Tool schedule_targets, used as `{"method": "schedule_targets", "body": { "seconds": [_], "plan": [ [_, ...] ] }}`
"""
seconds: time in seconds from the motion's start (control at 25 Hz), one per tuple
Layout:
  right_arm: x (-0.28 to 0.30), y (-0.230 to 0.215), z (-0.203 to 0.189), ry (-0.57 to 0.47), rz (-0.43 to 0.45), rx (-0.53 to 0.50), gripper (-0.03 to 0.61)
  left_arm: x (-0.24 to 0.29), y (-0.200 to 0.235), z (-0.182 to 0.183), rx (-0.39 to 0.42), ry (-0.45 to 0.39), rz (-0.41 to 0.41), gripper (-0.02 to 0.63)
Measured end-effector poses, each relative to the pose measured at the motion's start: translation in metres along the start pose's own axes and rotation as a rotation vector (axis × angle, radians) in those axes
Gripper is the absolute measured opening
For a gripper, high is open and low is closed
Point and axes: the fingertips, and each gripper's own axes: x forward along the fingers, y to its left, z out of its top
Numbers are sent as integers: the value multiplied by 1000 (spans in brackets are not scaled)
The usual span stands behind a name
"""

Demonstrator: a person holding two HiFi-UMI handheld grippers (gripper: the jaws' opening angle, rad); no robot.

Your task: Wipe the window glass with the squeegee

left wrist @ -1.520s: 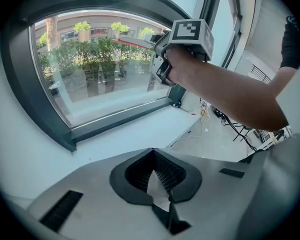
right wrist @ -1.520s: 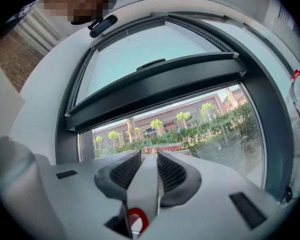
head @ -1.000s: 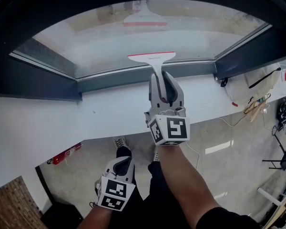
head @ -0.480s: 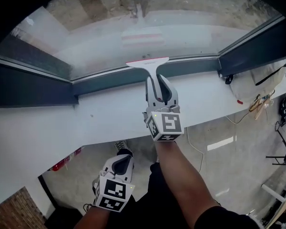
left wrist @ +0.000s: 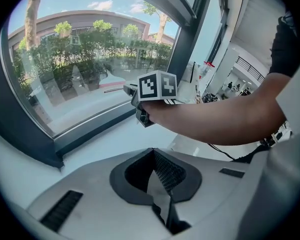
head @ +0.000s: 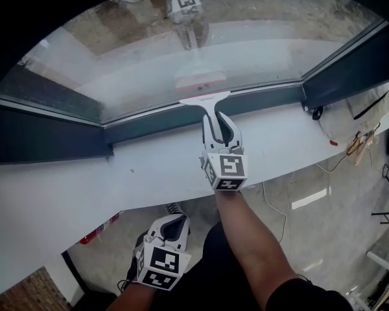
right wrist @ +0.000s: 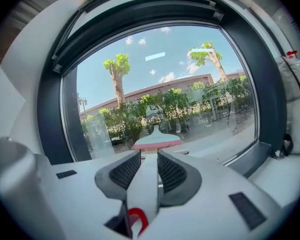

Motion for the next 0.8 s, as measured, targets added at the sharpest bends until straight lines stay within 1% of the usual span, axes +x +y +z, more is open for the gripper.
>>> {"method": "schedule_targets", "body": {
  "seconds": [0.2,0.36,0.44,0.56,0.72,0.8],
  "plan": [
    [3,-3,-5,35,-6,-3,92,-10,2,8,10,0,16,0],
    [-9,-2,14,46,1,8,92,-29,-4,24,7,-21,29,0],
    [-27,2,33,51,13,17,92,-47,-11,36,-15,-38,33,0],
    [-73,10,71,63,41,29,92,-85,-26,61,-45,-76,42,0],
    [-127,20,144,38,121,-3,92,-129,-40,110,-89,-194,78,0],
    [-162,28,176,36,172,-19,92,-152,-55,128,-123,-247,86,0]
  ]
}}
